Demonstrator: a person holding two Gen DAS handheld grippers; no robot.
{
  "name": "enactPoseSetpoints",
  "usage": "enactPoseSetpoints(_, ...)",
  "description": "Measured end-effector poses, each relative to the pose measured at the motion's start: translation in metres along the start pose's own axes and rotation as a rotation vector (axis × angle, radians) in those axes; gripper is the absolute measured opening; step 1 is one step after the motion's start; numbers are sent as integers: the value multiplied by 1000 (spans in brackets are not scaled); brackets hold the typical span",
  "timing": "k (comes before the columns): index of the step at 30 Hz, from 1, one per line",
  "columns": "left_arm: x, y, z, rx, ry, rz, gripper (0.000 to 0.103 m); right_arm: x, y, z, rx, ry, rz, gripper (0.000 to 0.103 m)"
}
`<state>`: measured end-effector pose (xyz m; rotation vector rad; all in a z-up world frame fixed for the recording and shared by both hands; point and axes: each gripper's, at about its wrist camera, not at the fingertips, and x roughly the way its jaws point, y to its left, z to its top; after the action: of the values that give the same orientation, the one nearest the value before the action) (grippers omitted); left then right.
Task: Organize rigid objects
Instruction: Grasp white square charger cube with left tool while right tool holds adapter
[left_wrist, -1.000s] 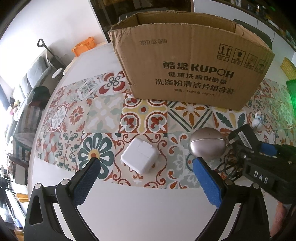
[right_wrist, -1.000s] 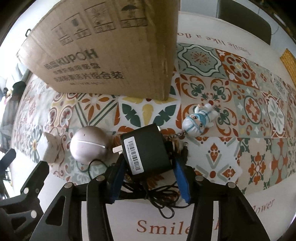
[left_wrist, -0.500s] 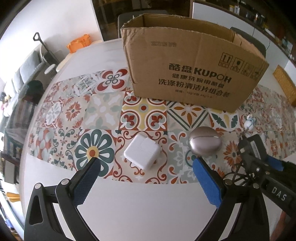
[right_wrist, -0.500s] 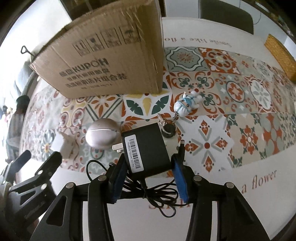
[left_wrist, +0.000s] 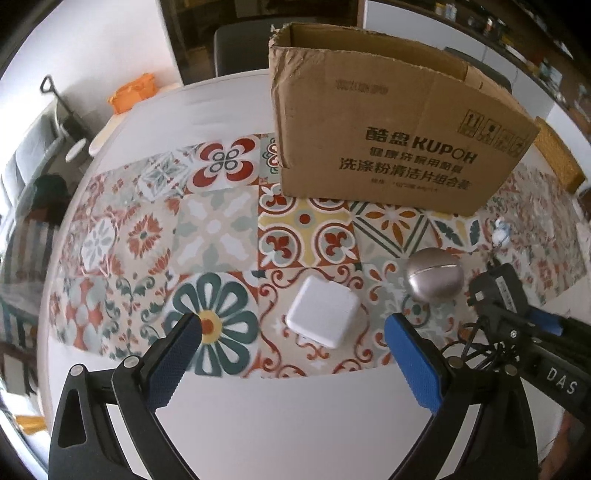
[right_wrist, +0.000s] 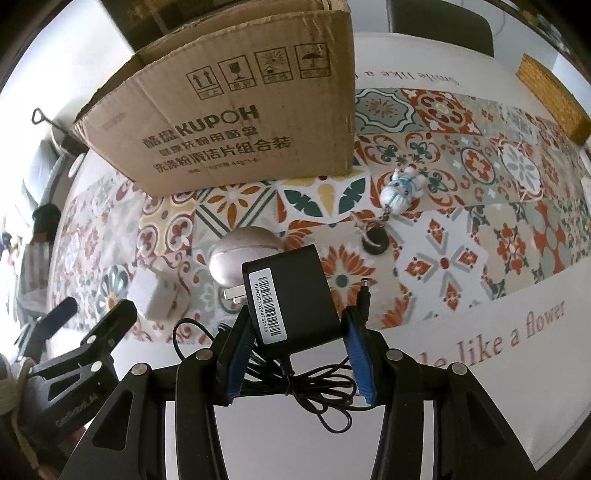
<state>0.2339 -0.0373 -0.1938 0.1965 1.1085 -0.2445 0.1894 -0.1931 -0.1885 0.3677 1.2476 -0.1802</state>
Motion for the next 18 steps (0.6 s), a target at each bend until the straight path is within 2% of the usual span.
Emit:
enactPoseSetpoints(2,5,-2,0,41,5,-11,101,2,5,0,4,0,-4,48)
enactPoseSetpoints(4,13,-6,1,82,23,-33,95,6,6,-1,9,6,1,48)
enactPoseSetpoints(6,20,-10,1,113,31,-21,91,10,7,-4,12,21,-4,48)
enactPoseSetpoints(11,38,-17,4,156,52,-43,86,17,6,-6,17,41,-25,48)
enactPoseSetpoints(18,58,-20,6,173,73,-49,72,30,7,-5,27,67,-50,48)
